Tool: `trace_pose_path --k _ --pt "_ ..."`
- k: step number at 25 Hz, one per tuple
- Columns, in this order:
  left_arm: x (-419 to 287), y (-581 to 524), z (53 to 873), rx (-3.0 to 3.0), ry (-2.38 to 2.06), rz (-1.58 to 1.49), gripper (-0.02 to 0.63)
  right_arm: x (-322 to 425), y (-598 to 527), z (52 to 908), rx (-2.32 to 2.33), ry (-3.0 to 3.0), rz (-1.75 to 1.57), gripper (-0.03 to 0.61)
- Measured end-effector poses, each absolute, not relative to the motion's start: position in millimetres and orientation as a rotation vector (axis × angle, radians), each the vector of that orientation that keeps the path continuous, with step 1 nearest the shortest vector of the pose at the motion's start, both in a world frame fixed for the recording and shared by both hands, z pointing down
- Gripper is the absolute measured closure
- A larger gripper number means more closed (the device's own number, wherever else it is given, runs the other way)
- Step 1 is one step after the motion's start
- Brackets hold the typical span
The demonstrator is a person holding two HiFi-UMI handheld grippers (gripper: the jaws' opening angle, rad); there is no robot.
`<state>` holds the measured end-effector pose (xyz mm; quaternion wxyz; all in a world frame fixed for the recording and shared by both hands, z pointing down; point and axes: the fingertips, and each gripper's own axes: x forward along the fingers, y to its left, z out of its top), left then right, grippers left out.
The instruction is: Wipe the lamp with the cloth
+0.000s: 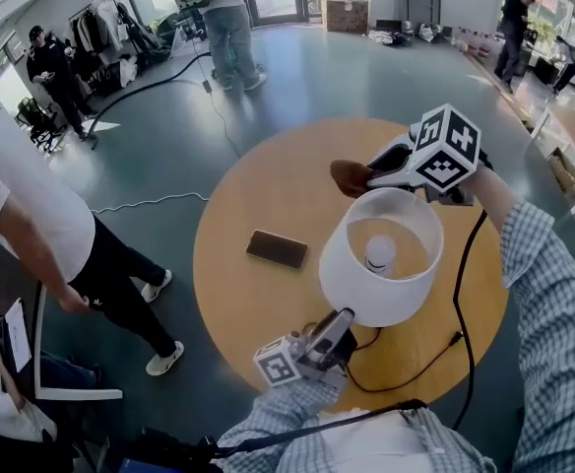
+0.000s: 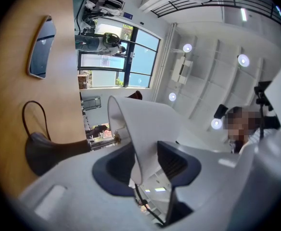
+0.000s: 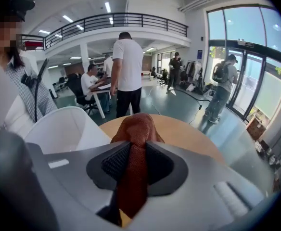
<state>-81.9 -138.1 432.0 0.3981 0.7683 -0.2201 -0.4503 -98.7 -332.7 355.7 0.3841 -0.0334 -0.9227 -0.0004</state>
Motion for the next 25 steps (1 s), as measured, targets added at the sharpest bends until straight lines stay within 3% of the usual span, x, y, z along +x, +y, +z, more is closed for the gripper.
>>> trace_pose_path --k 13,25 --pt "-72 -142 435 1.956 -0.548 -1.135 0.474 -132 -299 356 -0.41 -1.88 -0.501 0.486" --pt "-78 -139 446 1.953 -0.557 -1.129 0.474 -173 -199 356 -0.672 -1.705 -0.888 0.486"
